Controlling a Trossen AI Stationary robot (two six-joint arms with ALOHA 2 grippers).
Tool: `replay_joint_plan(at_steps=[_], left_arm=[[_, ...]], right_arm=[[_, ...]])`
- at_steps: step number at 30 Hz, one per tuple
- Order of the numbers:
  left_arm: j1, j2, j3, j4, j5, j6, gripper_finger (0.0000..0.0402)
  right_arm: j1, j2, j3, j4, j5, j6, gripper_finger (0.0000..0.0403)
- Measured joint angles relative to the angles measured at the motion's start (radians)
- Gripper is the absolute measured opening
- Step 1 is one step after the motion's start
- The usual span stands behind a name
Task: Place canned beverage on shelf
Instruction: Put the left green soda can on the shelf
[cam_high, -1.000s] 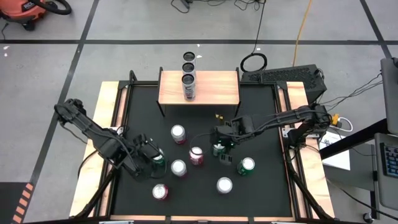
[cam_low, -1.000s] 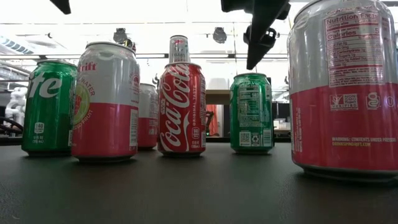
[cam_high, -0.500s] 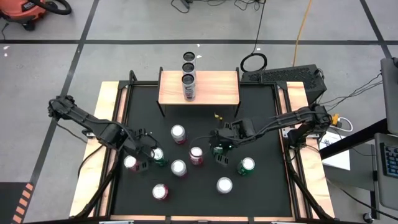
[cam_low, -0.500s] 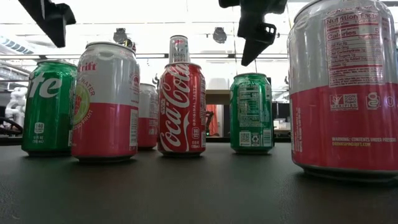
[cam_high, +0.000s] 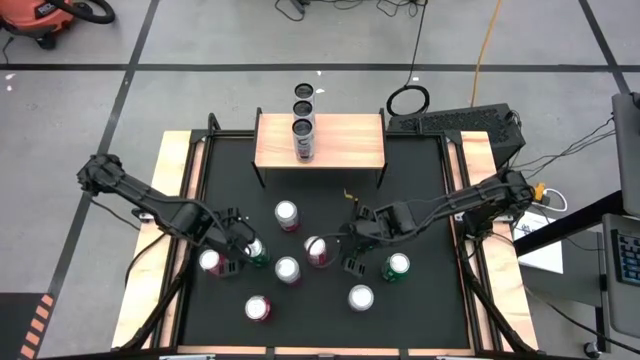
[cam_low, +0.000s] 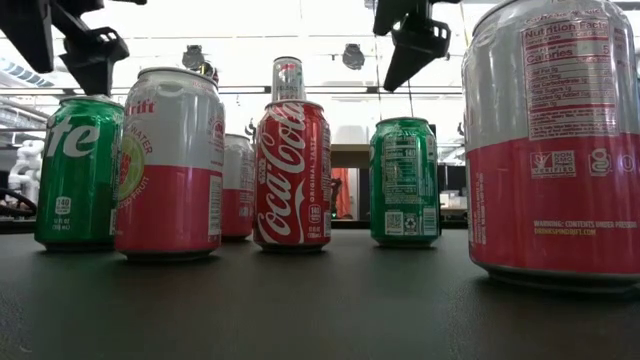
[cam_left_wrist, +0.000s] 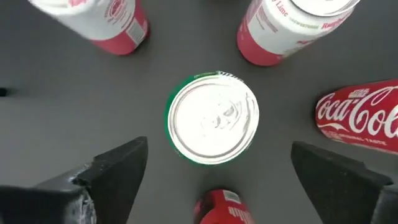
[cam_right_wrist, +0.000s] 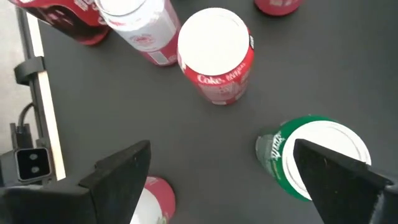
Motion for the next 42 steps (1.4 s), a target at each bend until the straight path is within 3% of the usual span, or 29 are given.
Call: replay_joint_plan(at_steps=[8, 15, 24, 34, 42], left_arm=[[0.065, 0.055, 0.0, 0.042, 0.018, 0.119, 0.0395], [0.139, 0.126, 0.0, 0.059, 0.125, 0.21, 0.0395], [0.177, 0.165, 0.0, 0.063, 0.135, 0.257, 0.0392], [0.177, 0.166, 0.0, 0.074, 0.151, 0.256, 0.0327], [0.177, 0.161, -0.022, 0.115, 0.165, 0.235, 0.0301]], right_arm=[[-0.001, 0.0, 0.0, 0.01, 0.018, -0.008, 0.0375], [0.001, 0.0, 0.0, 0.008, 0.017, -0.004, 0.0375], [0.017, 0.0, 0.0, -0.01, 0.016, 0.009, 0.0375], [0.021, 0.0, 0.0, -0.015, 0.017, -0.001, 0.0375], [0.02, 0.0, 0.0, -0.015, 0.017, -0.006, 0.0375]])
